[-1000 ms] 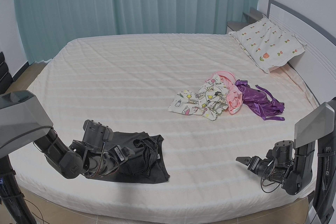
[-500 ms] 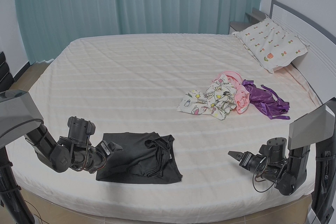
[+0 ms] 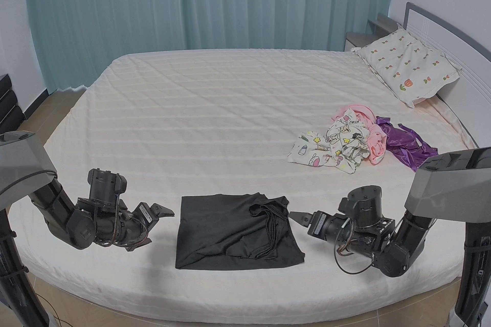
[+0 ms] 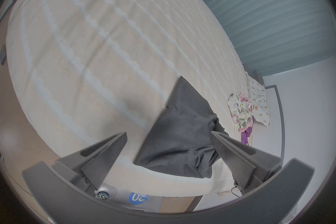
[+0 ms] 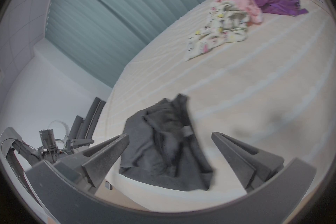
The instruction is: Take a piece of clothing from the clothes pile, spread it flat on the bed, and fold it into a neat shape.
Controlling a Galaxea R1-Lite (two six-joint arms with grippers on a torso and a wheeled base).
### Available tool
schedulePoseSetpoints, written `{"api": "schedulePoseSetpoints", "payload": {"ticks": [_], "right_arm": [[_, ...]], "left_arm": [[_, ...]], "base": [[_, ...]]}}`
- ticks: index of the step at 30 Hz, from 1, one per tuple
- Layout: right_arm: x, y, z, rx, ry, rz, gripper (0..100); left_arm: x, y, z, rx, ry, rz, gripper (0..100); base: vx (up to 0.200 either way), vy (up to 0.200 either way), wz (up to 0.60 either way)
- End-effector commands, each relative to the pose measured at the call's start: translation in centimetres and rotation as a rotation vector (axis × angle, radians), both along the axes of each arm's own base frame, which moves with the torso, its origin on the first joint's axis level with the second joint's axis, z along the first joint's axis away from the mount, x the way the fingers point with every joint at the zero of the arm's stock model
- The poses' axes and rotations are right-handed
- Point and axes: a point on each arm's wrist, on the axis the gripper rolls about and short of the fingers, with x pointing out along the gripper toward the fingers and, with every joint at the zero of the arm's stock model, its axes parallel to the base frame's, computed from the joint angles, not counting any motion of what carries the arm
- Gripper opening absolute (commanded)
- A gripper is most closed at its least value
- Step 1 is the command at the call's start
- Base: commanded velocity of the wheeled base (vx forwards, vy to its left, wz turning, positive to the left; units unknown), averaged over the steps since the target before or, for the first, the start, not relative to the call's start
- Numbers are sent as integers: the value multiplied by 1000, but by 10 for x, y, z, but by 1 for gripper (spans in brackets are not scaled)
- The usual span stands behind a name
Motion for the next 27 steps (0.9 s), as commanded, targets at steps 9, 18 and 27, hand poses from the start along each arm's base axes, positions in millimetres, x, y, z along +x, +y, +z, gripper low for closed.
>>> {"api": "schedulePoseSetpoints", "payload": {"ticks": [9, 18, 27], "right_arm": [[18, 61, 9, 31, -42, 116, 100], [42, 68, -19, -7, 19, 97, 100], [76, 44, -28, -19, 25, 1, 100]], "left_arm": [[5, 9, -10, -20, -8, 13, 100], [3, 9, -16, -17, -7, 10, 100], [3, 9, -17, -17, -7, 10, 100]], "base": [[0, 22, 0], [0, 0, 0], [0, 0, 0]]}}
